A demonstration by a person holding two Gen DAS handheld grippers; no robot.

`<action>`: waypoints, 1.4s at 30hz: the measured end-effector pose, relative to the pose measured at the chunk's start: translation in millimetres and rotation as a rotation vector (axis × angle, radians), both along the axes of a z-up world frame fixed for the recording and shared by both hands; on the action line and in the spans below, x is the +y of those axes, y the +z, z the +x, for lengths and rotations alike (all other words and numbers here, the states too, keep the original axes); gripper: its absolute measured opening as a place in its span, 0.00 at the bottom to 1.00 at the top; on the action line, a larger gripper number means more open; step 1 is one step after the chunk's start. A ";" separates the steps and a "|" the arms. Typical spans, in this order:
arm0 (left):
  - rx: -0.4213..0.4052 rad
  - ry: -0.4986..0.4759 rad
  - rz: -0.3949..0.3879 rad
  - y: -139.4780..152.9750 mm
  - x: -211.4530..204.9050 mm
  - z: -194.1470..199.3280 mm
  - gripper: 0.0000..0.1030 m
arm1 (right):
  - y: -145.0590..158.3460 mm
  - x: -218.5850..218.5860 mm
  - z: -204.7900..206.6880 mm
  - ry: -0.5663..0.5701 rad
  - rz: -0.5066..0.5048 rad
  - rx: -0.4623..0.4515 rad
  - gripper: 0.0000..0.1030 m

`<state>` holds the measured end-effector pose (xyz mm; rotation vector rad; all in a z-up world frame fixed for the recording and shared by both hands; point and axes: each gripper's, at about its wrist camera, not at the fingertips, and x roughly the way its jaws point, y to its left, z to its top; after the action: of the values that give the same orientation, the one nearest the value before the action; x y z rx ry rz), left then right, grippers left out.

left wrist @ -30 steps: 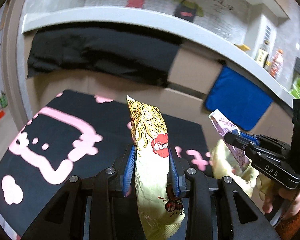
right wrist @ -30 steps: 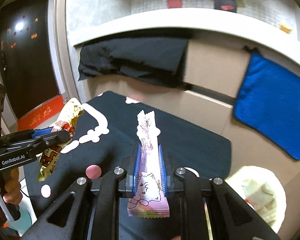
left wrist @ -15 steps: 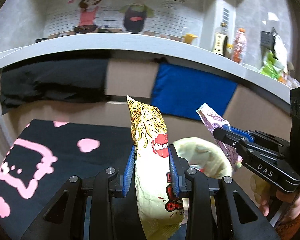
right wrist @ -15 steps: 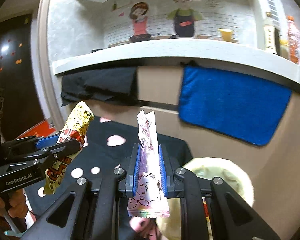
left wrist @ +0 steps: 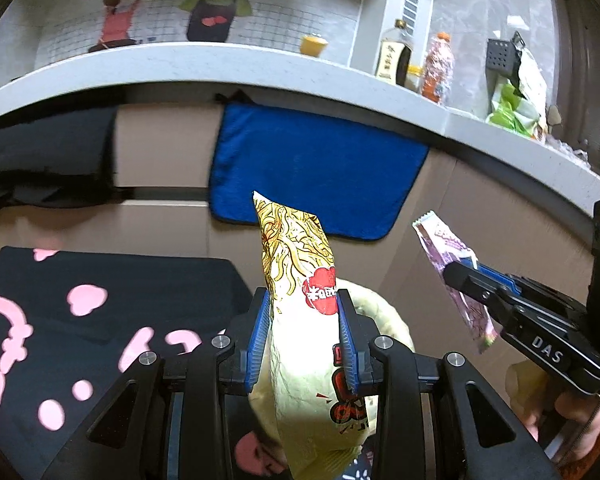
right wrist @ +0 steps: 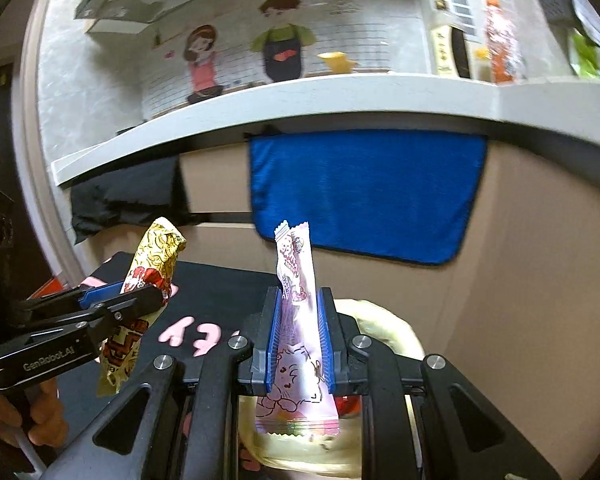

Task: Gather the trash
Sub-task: 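Carry the chip bag with the left gripper while the right carries the pink wrapper over the bin, then open the left gripper to drop the chip bag while the right drops the pink wrapper into the bin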

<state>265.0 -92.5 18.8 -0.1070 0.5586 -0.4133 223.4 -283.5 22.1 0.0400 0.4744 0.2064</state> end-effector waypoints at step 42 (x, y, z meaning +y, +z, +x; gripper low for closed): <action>0.175 0.058 -0.070 -75.7 -3.7 88.8 0.50 | -83.6 -42.0 71.9 -0.111 0.055 0.168 0.16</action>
<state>353.8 -96.2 -56.9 -0.2274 0.7115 -0.3691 295.3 -325.5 -61.5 0.1377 0.6318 0.1075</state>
